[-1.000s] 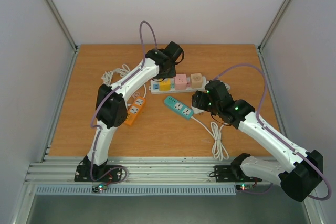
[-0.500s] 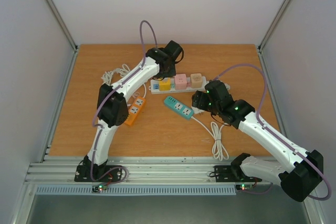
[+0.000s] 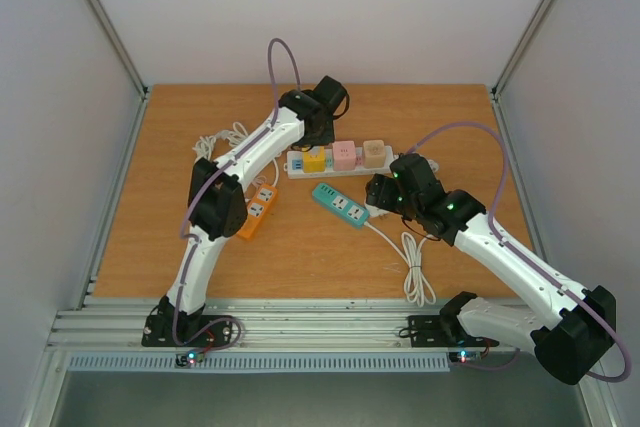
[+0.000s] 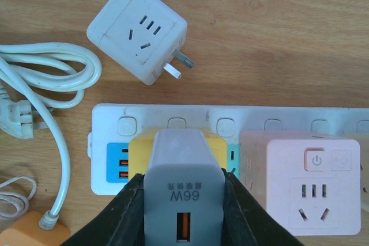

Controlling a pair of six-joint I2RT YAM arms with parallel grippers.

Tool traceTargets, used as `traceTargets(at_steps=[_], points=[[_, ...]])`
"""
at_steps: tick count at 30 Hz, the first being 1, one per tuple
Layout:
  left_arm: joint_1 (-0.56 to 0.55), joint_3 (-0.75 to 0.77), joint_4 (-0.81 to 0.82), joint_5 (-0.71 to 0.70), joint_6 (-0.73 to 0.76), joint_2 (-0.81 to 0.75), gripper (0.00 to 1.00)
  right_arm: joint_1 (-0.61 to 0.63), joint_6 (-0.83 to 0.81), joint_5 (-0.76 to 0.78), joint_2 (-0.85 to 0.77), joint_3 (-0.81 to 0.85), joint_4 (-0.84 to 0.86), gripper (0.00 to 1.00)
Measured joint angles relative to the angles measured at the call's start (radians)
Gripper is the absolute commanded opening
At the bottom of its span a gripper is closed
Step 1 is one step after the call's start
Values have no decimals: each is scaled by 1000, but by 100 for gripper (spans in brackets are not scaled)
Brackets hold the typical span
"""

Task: Insert the plug

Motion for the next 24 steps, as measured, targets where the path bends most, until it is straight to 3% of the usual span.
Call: traceTargets(at_steps=[5,9,13,19,24], points=[[2,9,-2,1,12,4,27,0,0,0,0,0,-4,83],[3,8,5,9,29,-16,50,0,0,1,0,0,-5,83],[10,-33,2,43,71,11,63,0,0,5,0,0,-5,82],[13,-53,-6,53,116,-50,71,0,0,14,0,4,-12,83],[13,-171,30,53,140,-209,73,0,-10,26,4,31,-26,83]])
